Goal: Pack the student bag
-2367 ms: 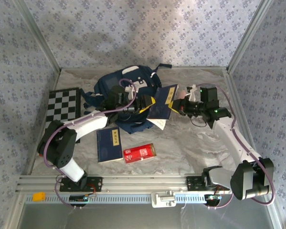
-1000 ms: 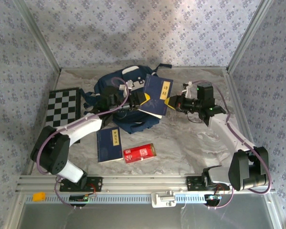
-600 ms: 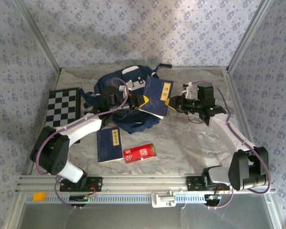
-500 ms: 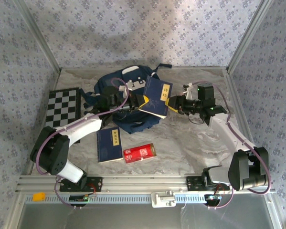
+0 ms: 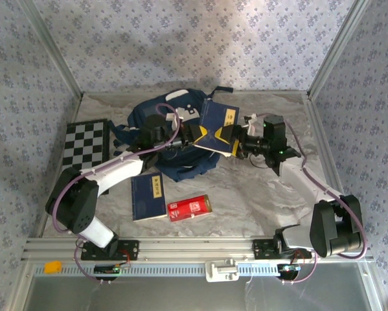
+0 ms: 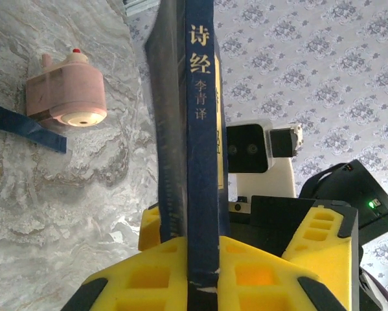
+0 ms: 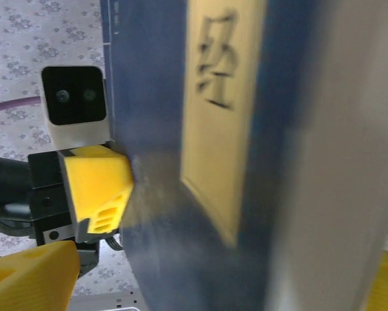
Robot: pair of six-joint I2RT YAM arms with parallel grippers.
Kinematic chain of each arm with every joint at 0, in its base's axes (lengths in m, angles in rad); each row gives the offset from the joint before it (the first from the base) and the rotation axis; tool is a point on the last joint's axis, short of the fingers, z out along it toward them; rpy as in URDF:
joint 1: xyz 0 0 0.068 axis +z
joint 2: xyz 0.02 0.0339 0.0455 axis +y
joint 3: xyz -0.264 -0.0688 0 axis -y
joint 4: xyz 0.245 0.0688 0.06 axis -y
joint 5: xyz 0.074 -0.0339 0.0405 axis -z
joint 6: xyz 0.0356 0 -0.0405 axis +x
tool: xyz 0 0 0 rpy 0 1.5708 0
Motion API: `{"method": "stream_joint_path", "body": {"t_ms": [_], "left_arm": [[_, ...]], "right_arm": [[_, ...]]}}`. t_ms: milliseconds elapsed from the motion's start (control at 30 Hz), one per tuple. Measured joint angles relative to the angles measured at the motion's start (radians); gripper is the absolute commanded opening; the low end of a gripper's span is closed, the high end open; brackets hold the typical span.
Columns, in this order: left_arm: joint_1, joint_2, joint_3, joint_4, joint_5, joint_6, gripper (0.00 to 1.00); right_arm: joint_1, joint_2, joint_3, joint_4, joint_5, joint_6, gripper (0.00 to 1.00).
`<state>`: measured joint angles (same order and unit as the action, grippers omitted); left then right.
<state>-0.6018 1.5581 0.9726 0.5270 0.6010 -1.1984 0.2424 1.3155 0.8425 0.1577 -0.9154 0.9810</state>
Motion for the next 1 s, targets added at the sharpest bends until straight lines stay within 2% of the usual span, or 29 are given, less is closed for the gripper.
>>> {"method": "stream_joint_path", "body": {"t_ms": [167, 467, 567, 733, 767, 867, 1000], "left_arm": [[0.007, 0.000, 0.000, -0.029, -0.027, 0.029, 0.00], [0.005, -0.026, 0.001, -0.161, -0.074, 0.137, 0.00], [0.004, -0.040, 0.001, -0.179, -0.081, 0.162, 0.00], [0.003, -0.046, 0.003, -0.212, -0.093, 0.197, 0.00], [0.003, -0.046, 0.005, -0.224, -0.093, 0.207, 0.03], [-0.002, -0.046, 0.019, -0.261, -0.095, 0.251, 0.30], [-0.008, -0.047, 0.079, -0.429, -0.117, 0.407, 0.40]], "right_arm": [[-0.006, 0.004, 0.000, 0.058, 0.002, 0.058, 0.83], [-0.001, -0.035, 0.020, 0.037, -0.006, 0.060, 0.58], [-0.001, -0.029, 0.022, 0.002, -0.004, 0.039, 0.45], [-0.004, 0.002, 0.034, -0.080, 0.011, -0.012, 0.14], [-0.005, 0.005, 0.034, -0.098, 0.012, -0.024, 0.09], [-0.015, 0.005, 0.035, -0.145, 0.010, -0.048, 0.00], [-0.068, -0.018, 0.051, -0.250, 0.027, -0.110, 0.00]]}}
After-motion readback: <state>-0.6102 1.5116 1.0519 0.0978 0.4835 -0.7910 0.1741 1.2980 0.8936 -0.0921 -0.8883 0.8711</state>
